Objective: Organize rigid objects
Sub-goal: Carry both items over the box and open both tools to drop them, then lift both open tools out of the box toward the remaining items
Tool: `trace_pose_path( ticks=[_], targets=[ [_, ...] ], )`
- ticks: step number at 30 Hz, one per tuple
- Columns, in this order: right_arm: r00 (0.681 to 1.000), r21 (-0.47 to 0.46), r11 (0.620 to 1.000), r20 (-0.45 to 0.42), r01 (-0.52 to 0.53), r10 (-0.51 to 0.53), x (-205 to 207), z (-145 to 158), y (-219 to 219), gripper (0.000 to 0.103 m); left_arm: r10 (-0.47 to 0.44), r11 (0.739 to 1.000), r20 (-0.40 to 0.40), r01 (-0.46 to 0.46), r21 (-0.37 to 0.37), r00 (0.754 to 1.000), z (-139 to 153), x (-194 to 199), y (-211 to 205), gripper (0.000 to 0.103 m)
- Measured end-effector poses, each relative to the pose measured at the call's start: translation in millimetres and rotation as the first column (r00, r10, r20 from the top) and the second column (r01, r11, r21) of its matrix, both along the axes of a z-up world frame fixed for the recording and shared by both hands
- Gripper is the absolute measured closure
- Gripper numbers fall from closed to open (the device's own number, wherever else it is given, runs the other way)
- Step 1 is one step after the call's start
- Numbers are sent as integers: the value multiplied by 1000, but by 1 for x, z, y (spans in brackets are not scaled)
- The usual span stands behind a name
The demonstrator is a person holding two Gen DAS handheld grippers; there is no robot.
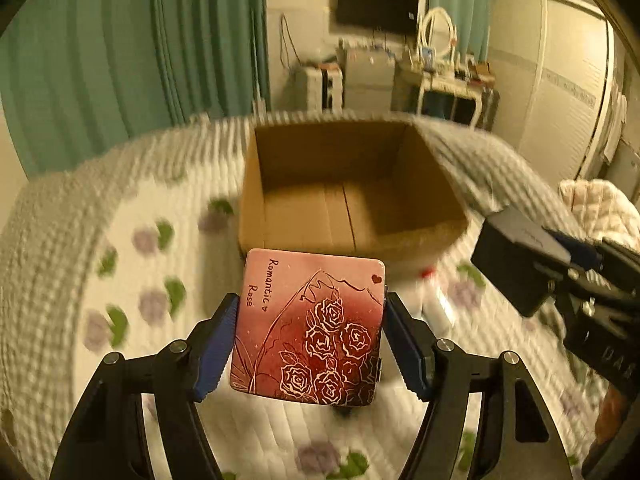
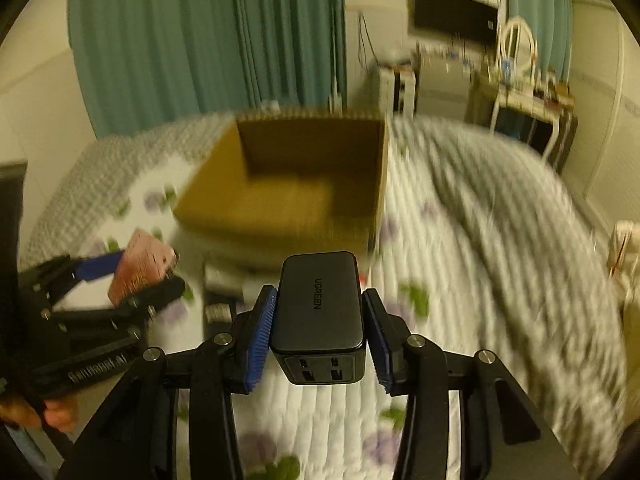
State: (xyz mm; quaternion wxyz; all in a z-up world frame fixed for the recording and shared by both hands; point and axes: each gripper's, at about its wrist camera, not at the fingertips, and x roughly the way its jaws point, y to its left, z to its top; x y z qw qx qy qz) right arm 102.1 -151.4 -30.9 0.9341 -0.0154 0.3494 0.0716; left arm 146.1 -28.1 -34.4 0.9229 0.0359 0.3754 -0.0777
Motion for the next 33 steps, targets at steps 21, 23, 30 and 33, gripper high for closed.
trace_pose_path(
  ticks=[21, 23, 30, 33],
  targets=[
    [999, 13, 999, 31, -45, 45, 177, -11, 5, 61, 59, 998, -51, -58, 20, 997, -28, 137, -14, 31],
    [998, 7, 999, 44, -53, 53, 176, -17, 4, 61, 52, 998, -34, -51, 23, 998, -31, 137, -16, 30],
    [997, 93, 996, 77, -14, 7, 164, 11, -18, 41, 116, 993, -20, -117, -21, 993, -11, 119, -6, 26],
    [996, 85, 996, 86, -17, 10, 146, 31, -23, 41, 122, 992, 19, -122, -3, 992, 13, 98, -4, 24]
  ],
)
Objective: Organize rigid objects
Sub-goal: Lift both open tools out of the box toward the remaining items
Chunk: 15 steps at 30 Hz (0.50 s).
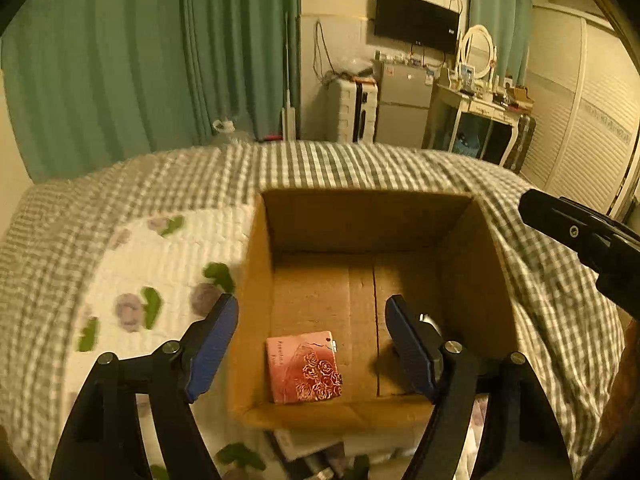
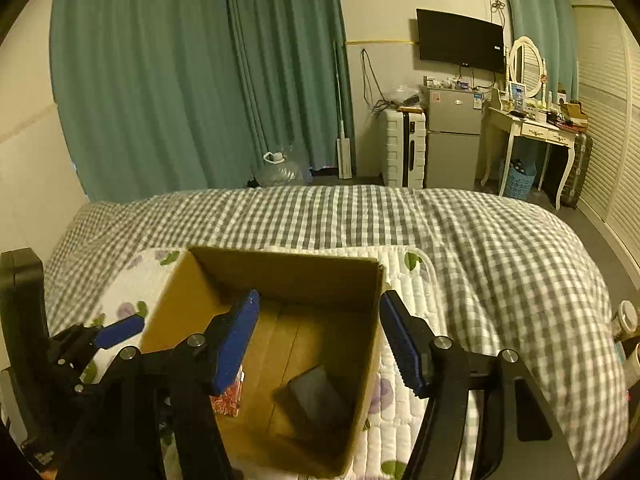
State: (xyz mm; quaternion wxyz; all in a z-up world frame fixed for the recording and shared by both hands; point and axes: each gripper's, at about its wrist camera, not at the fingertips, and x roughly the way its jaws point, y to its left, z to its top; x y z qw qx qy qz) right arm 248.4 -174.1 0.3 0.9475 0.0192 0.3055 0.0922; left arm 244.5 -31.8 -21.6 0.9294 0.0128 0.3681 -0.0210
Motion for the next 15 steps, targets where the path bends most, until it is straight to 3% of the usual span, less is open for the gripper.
trace_pose_path(
  ticks=[9, 15],
  targets=[
    [999, -114, 993, 36, -30, 34, -84, 64, -2, 37, 2, 1000, 55, -2, 13, 998, 55, -76, 10, 19],
    [998, -196, 980, 31, -44, 51, -131, 60, 9, 33, 17, 1000, 27, -17, -2, 999, 53, -114, 9, 19]
  ],
)
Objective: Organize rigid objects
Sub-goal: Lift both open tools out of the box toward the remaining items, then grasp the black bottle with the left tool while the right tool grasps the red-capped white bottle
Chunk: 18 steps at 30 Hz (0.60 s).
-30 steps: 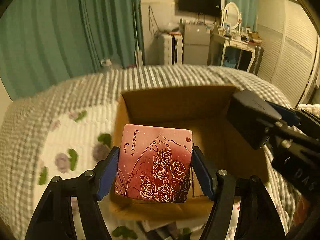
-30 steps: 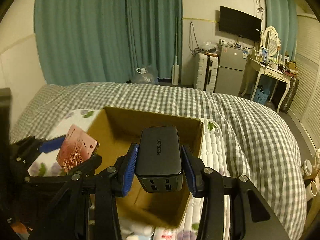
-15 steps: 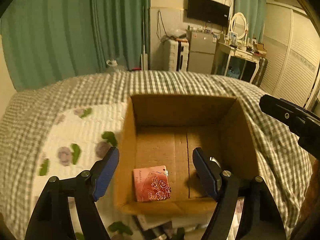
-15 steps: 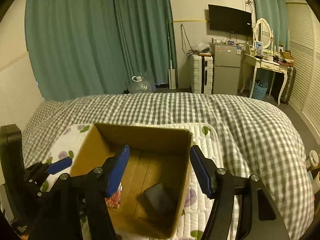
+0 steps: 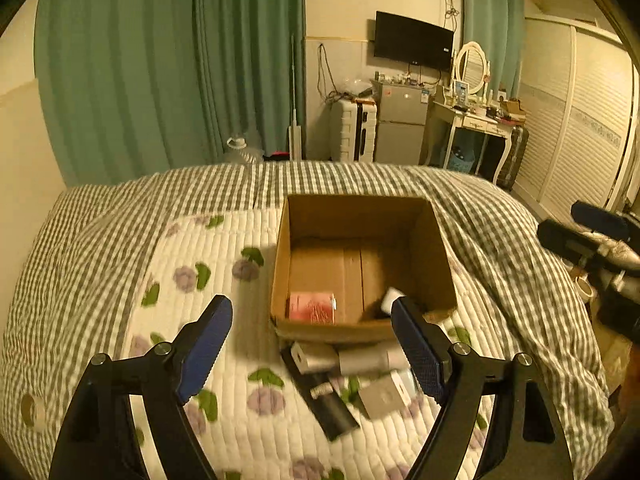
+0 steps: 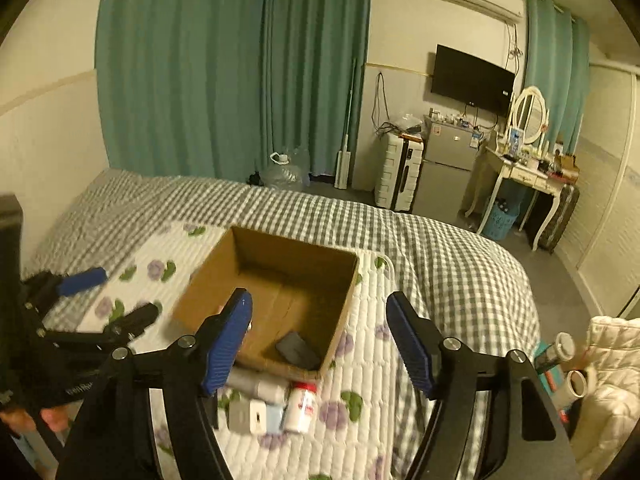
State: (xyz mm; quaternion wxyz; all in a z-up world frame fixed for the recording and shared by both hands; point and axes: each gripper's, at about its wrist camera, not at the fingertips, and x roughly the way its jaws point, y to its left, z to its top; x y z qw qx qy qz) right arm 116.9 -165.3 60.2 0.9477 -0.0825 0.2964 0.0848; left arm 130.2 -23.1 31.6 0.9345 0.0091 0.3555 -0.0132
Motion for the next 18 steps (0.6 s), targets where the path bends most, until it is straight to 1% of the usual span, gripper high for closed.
trace_pose_path(
  ticks=[3, 5, 9, 12, 14, 16, 18],
  targets=[
    [999, -38, 999, -32, -15, 14, -10, -24, 5, 33, 28, 1000, -28, -28, 14, 999, -15, -10, 1, 19],
    [997, -43, 999, -71, -25, 22, -9, -44, 7, 33, 50, 999, -37, -49, 11, 998, -29, -13, 2, 19],
    [991, -67, 997, -129, -36, 27, 0, -96, 7, 33, 93, 995, -100, -90, 37, 991, -72, -8, 5, 19],
    [985, -124, 991, -173, -51, 29, 15, -140, 8, 33, 108, 994, -158, -104, 32, 982, -106, 2, 5, 19],
    [975, -147, 987, -221, -58, 24, 27, -170, 6, 33, 125, 992, -201, -116, 52, 972, -130, 11, 3, 19],
    [966, -160, 985, -258, -63, 20, 34, -190, 1, 33, 149, 988, -230, -132, 84, 962, -147, 18, 3, 19],
    [955, -161, 984, -295, -72, 22, 43, -208, -5, 33, 190, 979, -278, -160, 125, 942, -164, 29, 4, 21]
  ],
)
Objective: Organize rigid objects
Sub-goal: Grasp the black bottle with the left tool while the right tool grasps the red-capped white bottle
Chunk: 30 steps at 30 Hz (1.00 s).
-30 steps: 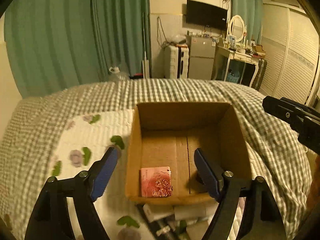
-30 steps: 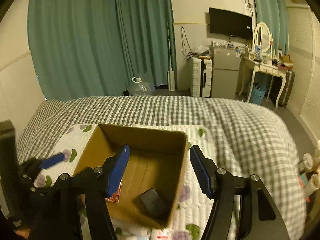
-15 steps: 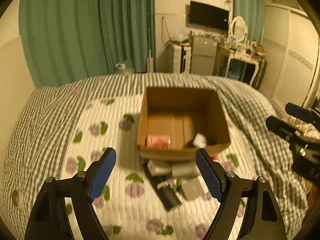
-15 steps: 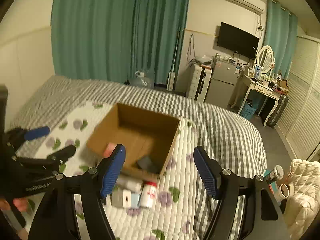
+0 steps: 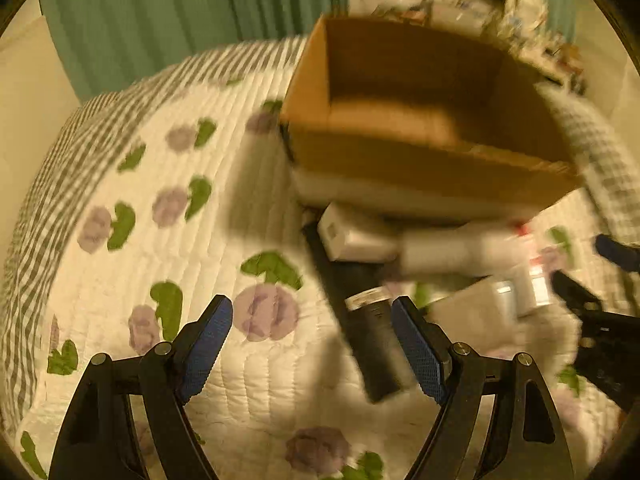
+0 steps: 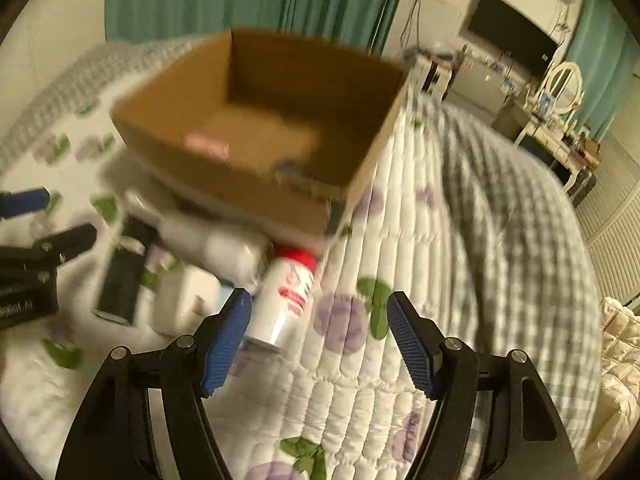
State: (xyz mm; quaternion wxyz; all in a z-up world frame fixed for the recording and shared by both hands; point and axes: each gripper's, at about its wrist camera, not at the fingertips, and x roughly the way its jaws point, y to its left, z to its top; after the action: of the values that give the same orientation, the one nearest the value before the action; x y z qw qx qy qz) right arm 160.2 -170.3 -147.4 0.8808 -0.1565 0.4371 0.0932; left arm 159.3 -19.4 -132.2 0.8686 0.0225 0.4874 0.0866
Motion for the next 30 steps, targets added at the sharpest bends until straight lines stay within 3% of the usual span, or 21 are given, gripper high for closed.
trace_pose_path(
  ticks=[8, 12, 15, 17, 23, 26, 30],
  targets=[
    [995, 47, 997, -74, -66, 70, 25, -25, 0, 34, -37, 998, -82, 32, -59, 996, -33, 25, -7, 23],
    [992, 64, 997, -111, -52, 59, 37, -36, 3, 34, -17, 999, -96, 13, -38, 995, -49, 34, -10, 25],
    [993, 64, 997, -102, -49, 56, 36, -38, 2, 34, -77, 996, -79, 73, -51, 994, -46, 28, -18, 52],
    [993, 60, 997, -100, -52, 57, 36, -38, 2, 35, -81, 996, -82, 77, -44, 993, -43, 24, -20, 54],
    [991, 76, 995, -118, -57, 66, 41, -41, 7, 44, -59, 984, -71, 46, -175, 996, -26, 7, 2, 60],
    [985, 122, 990, -153, -63, 82, 42, -42, 8, 60, -77, 972, -75, 59, -228, 994, -19, -6, 8, 61],
    [982, 65, 995, -169, -78, 88, 31, -35, 16, 64, -91, 961, -76, 68, -267, 993, -13, -20, 18, 62]
  ],
)
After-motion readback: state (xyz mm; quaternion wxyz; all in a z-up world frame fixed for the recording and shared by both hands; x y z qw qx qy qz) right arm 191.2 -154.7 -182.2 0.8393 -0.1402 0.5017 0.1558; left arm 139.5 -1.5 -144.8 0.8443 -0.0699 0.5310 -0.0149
